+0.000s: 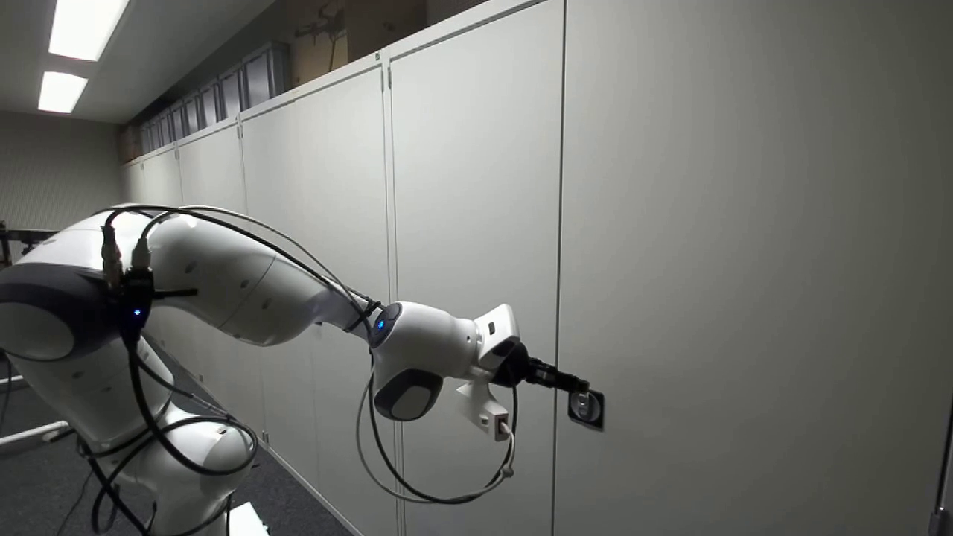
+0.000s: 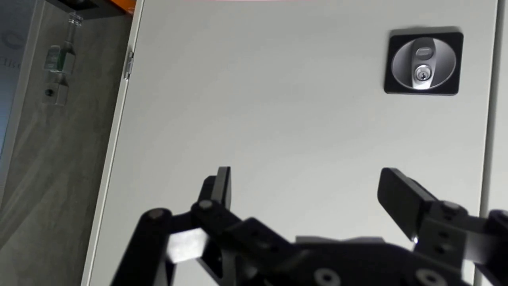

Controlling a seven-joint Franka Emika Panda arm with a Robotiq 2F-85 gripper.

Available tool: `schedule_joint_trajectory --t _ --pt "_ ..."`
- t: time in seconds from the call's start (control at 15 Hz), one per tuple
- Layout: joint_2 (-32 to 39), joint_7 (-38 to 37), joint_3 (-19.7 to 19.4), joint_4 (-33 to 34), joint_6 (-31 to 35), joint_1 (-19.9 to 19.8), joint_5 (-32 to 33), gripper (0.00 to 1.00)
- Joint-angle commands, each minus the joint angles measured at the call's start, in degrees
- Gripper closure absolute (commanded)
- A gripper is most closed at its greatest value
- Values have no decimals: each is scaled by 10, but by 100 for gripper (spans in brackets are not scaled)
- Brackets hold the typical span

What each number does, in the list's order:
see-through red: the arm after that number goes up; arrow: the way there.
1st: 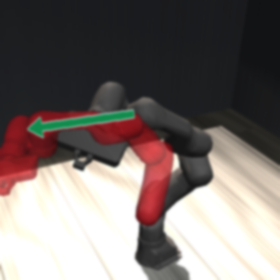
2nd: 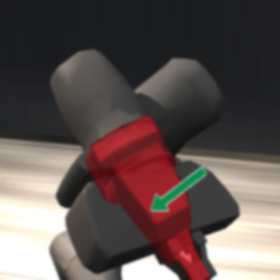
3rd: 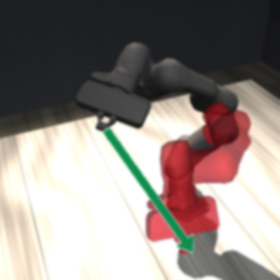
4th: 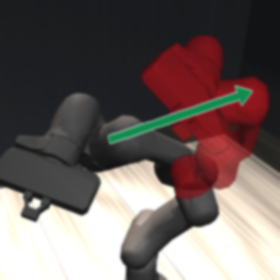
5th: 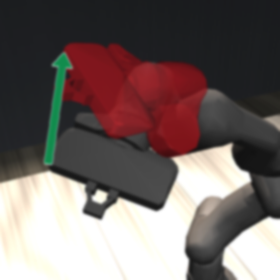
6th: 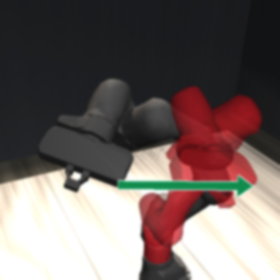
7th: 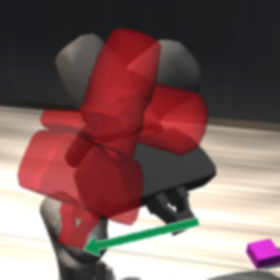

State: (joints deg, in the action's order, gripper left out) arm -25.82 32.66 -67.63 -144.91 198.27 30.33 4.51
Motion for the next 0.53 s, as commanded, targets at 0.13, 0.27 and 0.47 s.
schedule_joint_trajectory --t 0.13,0.27,0.47 --pt "-50 29 -66 39 0 73 39 0" --pt "-67 35 -84 44 0 93 54 0" --pt "-85 -25 -115 44 0 110 149 0"
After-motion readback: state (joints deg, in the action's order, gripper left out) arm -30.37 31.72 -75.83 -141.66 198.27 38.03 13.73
